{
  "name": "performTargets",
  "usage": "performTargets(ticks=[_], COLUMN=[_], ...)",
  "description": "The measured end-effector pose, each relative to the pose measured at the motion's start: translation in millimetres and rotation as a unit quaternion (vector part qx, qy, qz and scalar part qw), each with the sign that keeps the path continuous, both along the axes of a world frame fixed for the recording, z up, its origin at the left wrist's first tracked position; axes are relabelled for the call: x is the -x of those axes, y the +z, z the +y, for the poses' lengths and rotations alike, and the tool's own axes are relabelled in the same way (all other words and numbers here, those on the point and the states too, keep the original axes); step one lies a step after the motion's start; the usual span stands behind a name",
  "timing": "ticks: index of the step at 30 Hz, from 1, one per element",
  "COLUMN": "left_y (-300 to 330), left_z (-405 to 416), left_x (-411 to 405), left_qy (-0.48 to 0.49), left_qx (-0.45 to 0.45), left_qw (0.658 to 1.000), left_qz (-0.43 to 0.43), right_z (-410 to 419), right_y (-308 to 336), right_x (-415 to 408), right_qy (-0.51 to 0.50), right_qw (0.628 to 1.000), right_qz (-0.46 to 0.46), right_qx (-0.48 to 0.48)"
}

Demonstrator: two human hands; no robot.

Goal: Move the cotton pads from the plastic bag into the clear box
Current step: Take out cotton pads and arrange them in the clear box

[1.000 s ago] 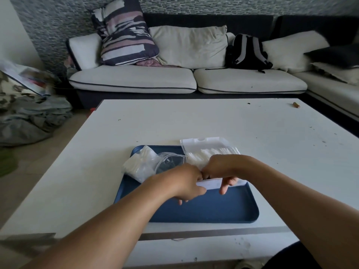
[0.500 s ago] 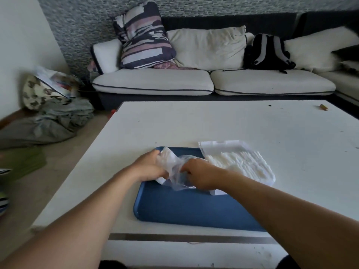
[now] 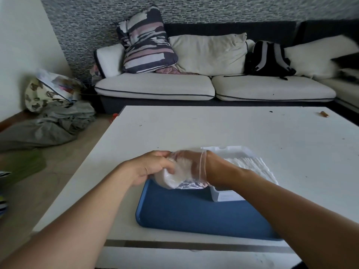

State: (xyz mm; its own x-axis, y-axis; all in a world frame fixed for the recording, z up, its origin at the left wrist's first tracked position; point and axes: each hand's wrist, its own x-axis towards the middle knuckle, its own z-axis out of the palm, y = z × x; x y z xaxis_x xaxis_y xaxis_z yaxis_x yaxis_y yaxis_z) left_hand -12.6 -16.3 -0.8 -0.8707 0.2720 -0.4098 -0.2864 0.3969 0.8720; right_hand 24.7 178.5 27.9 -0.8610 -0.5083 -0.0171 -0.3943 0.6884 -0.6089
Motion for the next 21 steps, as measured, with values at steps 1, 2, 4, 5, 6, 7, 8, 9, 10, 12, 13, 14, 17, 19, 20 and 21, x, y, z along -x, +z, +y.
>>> performTargets(ticks=[1,2,4,5,6,7,8,9,10,12,13,14,17,19,20,21], left_y=[1.4,3.0,5.8,7.5,9.2,10.0,10.8,11.4,12.6,16.2,17.8,19.5,24.5,27.2,27.8,28.6], left_z=[-0.6,-1.0,-1.3,-0.6,0.6,0.8,0.6,0.7,0.5,1.3,1.6,2.4,5.7,7.9,8.4,9.6], left_x=[-1.0,-2.2,-2.9,-2.9,-2.8,-1.5,-0.6,0.4,0.4,-1.2,-1.8,-1.8,2.5,6.4,8.4,9.9], left_qy=[-0.004,-0.009,-0.01,-0.008,-0.003,0.009,0.021,0.027,0.026,0.01,0.004,0.004,0.027,0.049,0.06,0.071], left_qx=[-0.022,-0.043,-0.075,-0.085,-0.092,-0.099,-0.108,-0.12,-0.13,-0.135,-0.135,-0.135,-0.14,-0.133,-0.125,-0.113], left_qw=[1.0,0.999,0.997,0.996,0.995,0.994,0.993,0.991,0.99,0.989,0.989,0.989,0.989,0.99,0.99,0.991], left_qz=[-0.01,-0.018,-0.03,-0.036,-0.039,-0.043,-0.046,-0.049,-0.053,-0.059,-0.06,-0.06,-0.041,-0.023,-0.014,-0.003], right_z=[3.3,4.4,6.6,5.8,4.8,3.9,3.7,5.2,7.1,12.3,14.5,16.3,20.6,24.4,26.6,27.4], right_y=[1.2,1.8,5.5,11.9,16.3,18.0,18.0,17.7,15.6,8.8,7.2,4.2,1.3,2.7,0.7,0.3], right_x=[-0.9,0.0,2.5,-1.3,-4.7,-7.0,-8.2,-10.2,-10.2,-6.2,-4.9,-3.1,-2.9,-4.9,-4.6,-5.0], right_qy=[-0.004,-0.006,-0.002,0.001,0.003,-0.001,-0.007,-0.019,-0.024,-0.031,-0.035,-0.043,-0.071,-0.077,-0.076,-0.079], right_qw=[1.0,0.999,0.998,0.998,0.998,0.998,0.997,0.997,0.997,0.992,0.989,0.984,0.975,0.963,0.953,0.949], right_qz=[0.003,0.015,0.031,0.031,0.036,0.047,0.062,0.064,0.064,0.101,0.116,0.135,0.186,0.258,0.292,0.306], right_qx=[-0.01,-0.035,-0.053,-0.053,-0.058,-0.052,-0.036,-0.026,-0.03,-0.066,-0.089,-0.105,-0.101,-0.026,-0.007,0.004])
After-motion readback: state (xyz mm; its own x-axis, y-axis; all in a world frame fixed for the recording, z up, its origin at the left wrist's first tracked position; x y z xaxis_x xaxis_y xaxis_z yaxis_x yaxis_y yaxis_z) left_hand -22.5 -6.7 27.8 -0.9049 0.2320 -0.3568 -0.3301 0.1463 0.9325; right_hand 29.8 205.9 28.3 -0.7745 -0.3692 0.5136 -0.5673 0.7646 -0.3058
